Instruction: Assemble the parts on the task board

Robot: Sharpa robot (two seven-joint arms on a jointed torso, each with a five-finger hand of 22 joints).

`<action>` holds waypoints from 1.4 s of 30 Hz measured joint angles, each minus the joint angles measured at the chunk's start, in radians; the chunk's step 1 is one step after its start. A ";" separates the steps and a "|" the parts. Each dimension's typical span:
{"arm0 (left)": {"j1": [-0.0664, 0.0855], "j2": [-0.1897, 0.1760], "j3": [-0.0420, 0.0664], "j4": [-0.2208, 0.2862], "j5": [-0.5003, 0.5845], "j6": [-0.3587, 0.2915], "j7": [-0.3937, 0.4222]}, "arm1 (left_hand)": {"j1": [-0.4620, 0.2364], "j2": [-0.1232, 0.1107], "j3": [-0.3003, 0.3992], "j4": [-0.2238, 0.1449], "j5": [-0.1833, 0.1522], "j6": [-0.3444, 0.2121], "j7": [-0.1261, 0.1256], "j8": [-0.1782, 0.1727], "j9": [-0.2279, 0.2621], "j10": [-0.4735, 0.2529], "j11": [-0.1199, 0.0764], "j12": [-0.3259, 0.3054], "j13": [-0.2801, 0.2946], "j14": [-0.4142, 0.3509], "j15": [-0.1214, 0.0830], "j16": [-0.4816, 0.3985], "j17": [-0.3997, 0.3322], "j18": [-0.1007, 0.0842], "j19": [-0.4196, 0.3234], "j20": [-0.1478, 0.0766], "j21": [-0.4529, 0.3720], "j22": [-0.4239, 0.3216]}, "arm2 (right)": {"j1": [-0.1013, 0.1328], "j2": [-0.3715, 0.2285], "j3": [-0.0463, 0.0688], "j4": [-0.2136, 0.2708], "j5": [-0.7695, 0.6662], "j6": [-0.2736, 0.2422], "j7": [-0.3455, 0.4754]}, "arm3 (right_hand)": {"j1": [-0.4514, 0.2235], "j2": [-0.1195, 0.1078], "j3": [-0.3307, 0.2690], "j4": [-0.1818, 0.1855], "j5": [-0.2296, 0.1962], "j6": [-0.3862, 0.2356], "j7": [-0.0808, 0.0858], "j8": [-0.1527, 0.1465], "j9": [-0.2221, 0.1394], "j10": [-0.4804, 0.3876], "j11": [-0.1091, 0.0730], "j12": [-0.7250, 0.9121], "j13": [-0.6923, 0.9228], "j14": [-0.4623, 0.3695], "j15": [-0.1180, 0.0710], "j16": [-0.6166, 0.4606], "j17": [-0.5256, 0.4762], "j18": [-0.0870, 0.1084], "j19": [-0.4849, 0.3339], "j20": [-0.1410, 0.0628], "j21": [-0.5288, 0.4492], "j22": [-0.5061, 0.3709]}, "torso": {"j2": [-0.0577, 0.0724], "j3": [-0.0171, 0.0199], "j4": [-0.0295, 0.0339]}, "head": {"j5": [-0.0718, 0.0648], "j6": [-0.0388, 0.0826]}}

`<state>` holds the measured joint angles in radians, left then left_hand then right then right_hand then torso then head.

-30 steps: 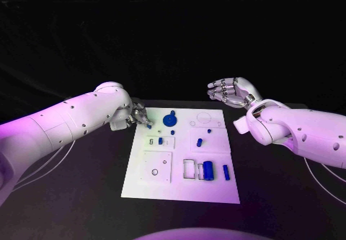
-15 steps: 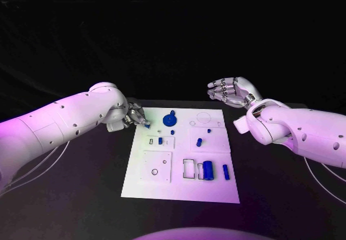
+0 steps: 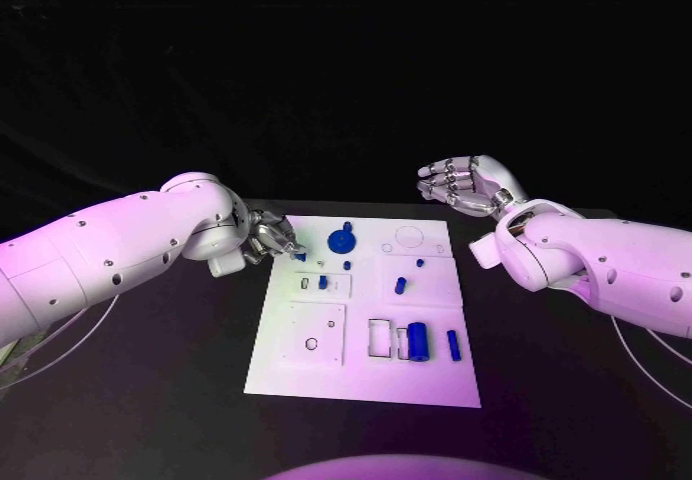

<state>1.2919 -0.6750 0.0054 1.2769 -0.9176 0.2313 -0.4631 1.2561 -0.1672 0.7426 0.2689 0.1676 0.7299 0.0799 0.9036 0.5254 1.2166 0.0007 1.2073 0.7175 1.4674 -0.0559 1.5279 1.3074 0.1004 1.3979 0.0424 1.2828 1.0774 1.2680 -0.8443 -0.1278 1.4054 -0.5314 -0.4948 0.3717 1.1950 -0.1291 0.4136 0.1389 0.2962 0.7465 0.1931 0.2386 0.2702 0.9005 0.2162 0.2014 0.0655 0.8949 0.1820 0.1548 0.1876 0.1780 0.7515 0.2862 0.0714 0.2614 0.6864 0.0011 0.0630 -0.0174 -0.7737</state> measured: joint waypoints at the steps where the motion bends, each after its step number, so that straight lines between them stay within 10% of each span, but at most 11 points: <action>1: -0.005 -0.007 0.000 0.013 0.001 -0.006 0.001 | 0.000 0.000 0.003 0.003 0.004 0.000 0.000 0.000 0.000 0.001 0.001 0.000 0.000 0.001 -0.001 0.000 0.000 0.000 0.001 -0.001 0.000 0.002 | 0.000 0.000 0.000 0.000 0.000 0.000 0.000 | 0.000 0.000 0.000 0.000 0.000 0.000 0.000 0.000 0.000 0.000 0.000 0.000 0.000 0.000 0.000 0.000 0.000 0.000 0.000 0.000 0.000 0.000 | 0.000 0.0000 0.0004 | 0.000 0.000; 20: -0.066 -0.054 -0.002 0.102 -0.085 -0.067 0.027 | -0.015 -0.007 0.008 0.008 0.010 0.008 0.001 0.006 0.000 0.008 -0.006 0.000 0.006 -0.002 -0.005 0.004 0.000 0.000 0.001 -0.001 0.004 0.008 | -0.005 -0.003 0.000 0.000 0.001 0.001 0.000 | 0.000 0.000 -0.003 0.003 0.000 0.000 0.000 -0.004 0.000 0.000 0.000 0.000 0.000 0.000 0.000 0.000 -0.001 0.000 0.000 0.000 0.000 -0.001 | 0.000 -0.0020 0.0011 | 0.004 -0.001; 42: -0.073 -0.032 -0.002 0.094 -0.174 -0.050 0.030 | -0.046 -0.028 0.036 -0.009 0.060 0.020 -0.002 0.017 0.004 0.019 -0.010 0.000 0.008 0.001 -0.008 0.004 0.000 0.000 0.005 -0.005 0.008 0.014 | -0.006 -0.003 0.000 0.001 0.001 0.001 0.001 | 0.000 0.000 -0.005 0.000 0.000 0.000 0.000 -0.004 -0.001 0.000 0.000 0.000 0.000 0.000 0.000 0.000 -0.002 0.000 0.000 0.000 0.000 -0.002 | 0.001 -0.0006 -0.0002 | 0.002 -0.008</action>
<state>1.2189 -0.7068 0.0032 1.3714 -1.0919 0.1812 -0.4327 1.2101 -0.1948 0.7788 0.2602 0.2272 0.7500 0.0780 0.9209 0.5296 1.2354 -0.0089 1.2075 0.7257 1.4686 -0.0642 1.5317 1.3073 0.1005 1.4026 0.0377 1.2907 1.0910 1.2620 -0.8473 -0.1278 1.4060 -0.5301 -0.4939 0.3732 1.1950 -0.1291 0.4083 0.1394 0.2962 0.7465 0.1931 0.2345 0.2693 0.9005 0.2162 0.2014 0.0655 0.8949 0.1820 0.1549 0.1859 0.1780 0.7515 0.2862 0.0714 0.2589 0.6875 0.0005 0.0628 -0.0149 -0.7815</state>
